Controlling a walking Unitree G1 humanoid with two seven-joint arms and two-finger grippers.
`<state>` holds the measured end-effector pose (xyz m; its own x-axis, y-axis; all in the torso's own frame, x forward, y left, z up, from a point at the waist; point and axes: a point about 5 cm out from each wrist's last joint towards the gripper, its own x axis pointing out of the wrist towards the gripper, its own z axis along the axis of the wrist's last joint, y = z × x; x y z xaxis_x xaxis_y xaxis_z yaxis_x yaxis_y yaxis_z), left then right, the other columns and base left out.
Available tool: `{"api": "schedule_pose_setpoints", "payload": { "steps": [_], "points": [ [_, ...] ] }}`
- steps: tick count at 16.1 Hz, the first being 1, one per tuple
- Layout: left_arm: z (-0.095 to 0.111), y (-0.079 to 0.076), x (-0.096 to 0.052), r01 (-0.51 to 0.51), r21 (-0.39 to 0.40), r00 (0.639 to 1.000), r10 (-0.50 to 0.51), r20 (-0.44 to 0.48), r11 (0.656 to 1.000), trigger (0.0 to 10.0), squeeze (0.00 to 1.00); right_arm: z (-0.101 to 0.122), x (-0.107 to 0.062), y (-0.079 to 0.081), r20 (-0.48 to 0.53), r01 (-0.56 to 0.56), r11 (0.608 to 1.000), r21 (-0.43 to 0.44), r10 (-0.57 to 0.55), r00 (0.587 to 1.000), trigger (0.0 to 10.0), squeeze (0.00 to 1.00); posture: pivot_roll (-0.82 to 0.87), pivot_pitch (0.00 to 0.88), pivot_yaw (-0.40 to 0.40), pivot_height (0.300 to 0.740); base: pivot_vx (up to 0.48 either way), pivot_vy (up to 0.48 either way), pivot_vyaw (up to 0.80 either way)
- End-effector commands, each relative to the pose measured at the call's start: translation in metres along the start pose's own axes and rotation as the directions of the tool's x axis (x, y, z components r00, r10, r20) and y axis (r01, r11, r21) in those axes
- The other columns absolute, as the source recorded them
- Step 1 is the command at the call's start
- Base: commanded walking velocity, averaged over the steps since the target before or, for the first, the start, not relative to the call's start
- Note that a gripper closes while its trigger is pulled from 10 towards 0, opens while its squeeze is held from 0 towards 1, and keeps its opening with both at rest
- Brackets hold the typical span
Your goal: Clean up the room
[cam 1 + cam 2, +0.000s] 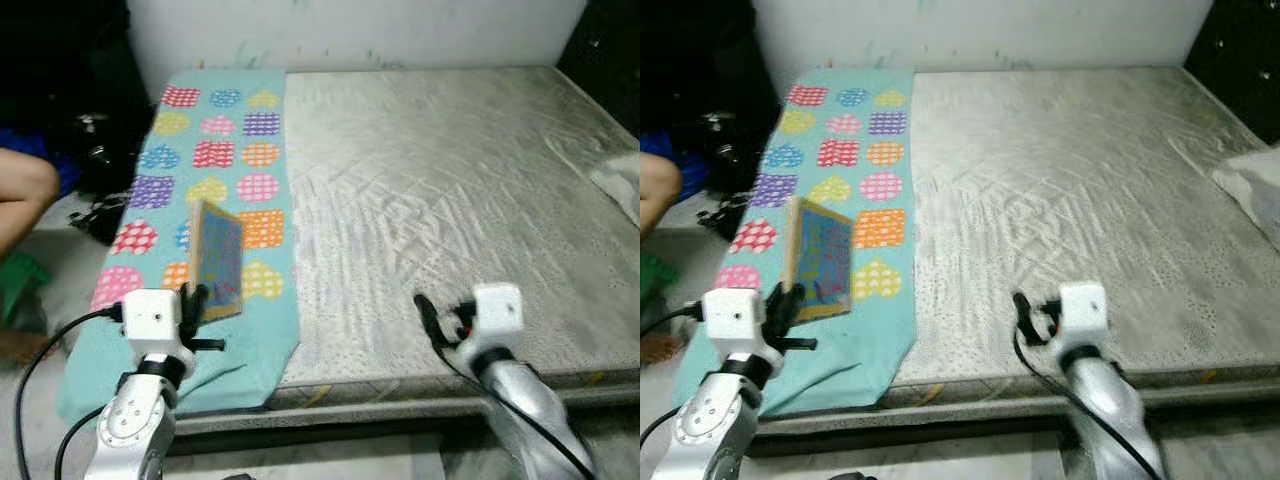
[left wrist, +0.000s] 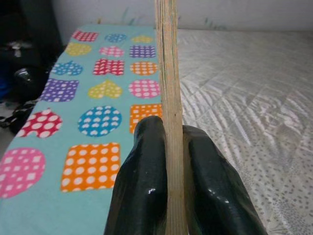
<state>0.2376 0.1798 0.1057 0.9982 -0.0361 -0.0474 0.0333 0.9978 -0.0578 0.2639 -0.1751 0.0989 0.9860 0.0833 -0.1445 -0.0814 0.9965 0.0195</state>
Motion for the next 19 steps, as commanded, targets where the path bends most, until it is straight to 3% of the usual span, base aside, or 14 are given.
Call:
{"api": "schedule_pose_setpoints", "payload": {
  "steps": [1, 2, 5, 6, 7, 8, 10, 14, 19],
  "points": [
    [0.009, -0.001, 0.001, -0.007, -0.012, 0.999, 0.008, 0.042, 1.000, 10.0, 0.00, 0.007, 0.002, -0.012, 0.042, 0.114, 0.993, 0.032, -0.115, 0.992, 10.0, 0.00, 0.01, 0.114, 0.008, 0.740, 0.000, 0.000, -0.51],
    [0.009, -0.001, -0.001, -0.007, -0.012, 0.999, 0.008, 0.039, 1.000, 10.0, 0.00, 0.010, 0.006, -0.012, 0.054, 0.151, 0.986, 0.072, -0.155, 0.986, 10.0, 0.00, 0.01, 0.119, 0.007, 0.740, 0.000, 0.000, 0.00],
    [0.009, -0.008, 0.001, 0.022, -0.002, 0.999, -0.022, 0.037, 1.000, 10.0, 0.00, 0.011, 0.010, -0.009, 0.049, 0.179, 0.984, 0.016, -0.180, 0.982, 10.0, 0.00, 0.00, 0.121, 0.006, 0.740, 0.000, 0.000, 0.00],
    [0.009, -0.010, 0.002, 0.034, -0.009, 0.999, -0.034, 0.038, 0.999, 10.0, 0.00, 0.016, 0.009, -0.005, 0.103, 0.111, 0.993, -0.029, -0.107, 0.989, 10.0, 0.00, 0.00, 0.122, 0.004, 0.740, 0.000, 0.000, 0.00],
    [0.009, -0.011, 0.004, 0.036, -0.012, 0.999, -0.036, 0.038, 0.999, 10.0, 0.00, 0.023, 0.007, 0.000, 0.166, 0.029, 0.979, -0.202, 0.005, 0.986, 10.0, 0.00, -0.01, 0.124, 0.001, 0.740, 0.000, 0.000, 0.00],
    [0.007, -0.011, 0.004, 0.037, -0.011, 0.999, -0.037, 0.033, 0.999, 10.0, 0.00, 0.025, 0.007, 0.001, 0.178, 0.017, 0.975, -0.219, 0.023, 0.984, 10.0, 0.00, -0.02, 0.126, -0.003, 0.740, 0.000, 0.000, 0.00],
    [0.006, -0.014, 0.005, 0.046, -0.023, 0.999, -0.045, 0.027, 0.999, 10.0, 0.00, 0.025, 0.010, -0.007, 0.162, 0.062, 0.990, -0.128, -0.041, 0.986, 10.0, 0.00, -0.02, 0.125, -0.010, 0.740, 0.000, 0.000, 0.00],
    [0.006, -0.016, 0.007, 0.057, -0.026, 0.998, -0.056, 0.027, 0.998, 10.0, 0.00, 0.020, 0.011, -0.013, 0.154, 0.074, 0.991, -0.109, -0.057, 0.986, 10.0, 0.00, -0.02, 0.116, -0.012, 0.740, 0.000, -0.264, 0.00],
    [0.007, -0.016, 0.010, 0.064, -0.021, 0.997, -0.063, 0.032, 0.998, 10.0, 0.00, 0.018, 0.013, -0.011, 0.148, 0.058, 0.993, -0.104, -0.042, 0.988, 10.0, 0.00, -0.01, 0.109, -0.010, 0.740, 0.000, -0.272, 0.00]
  ]
}}
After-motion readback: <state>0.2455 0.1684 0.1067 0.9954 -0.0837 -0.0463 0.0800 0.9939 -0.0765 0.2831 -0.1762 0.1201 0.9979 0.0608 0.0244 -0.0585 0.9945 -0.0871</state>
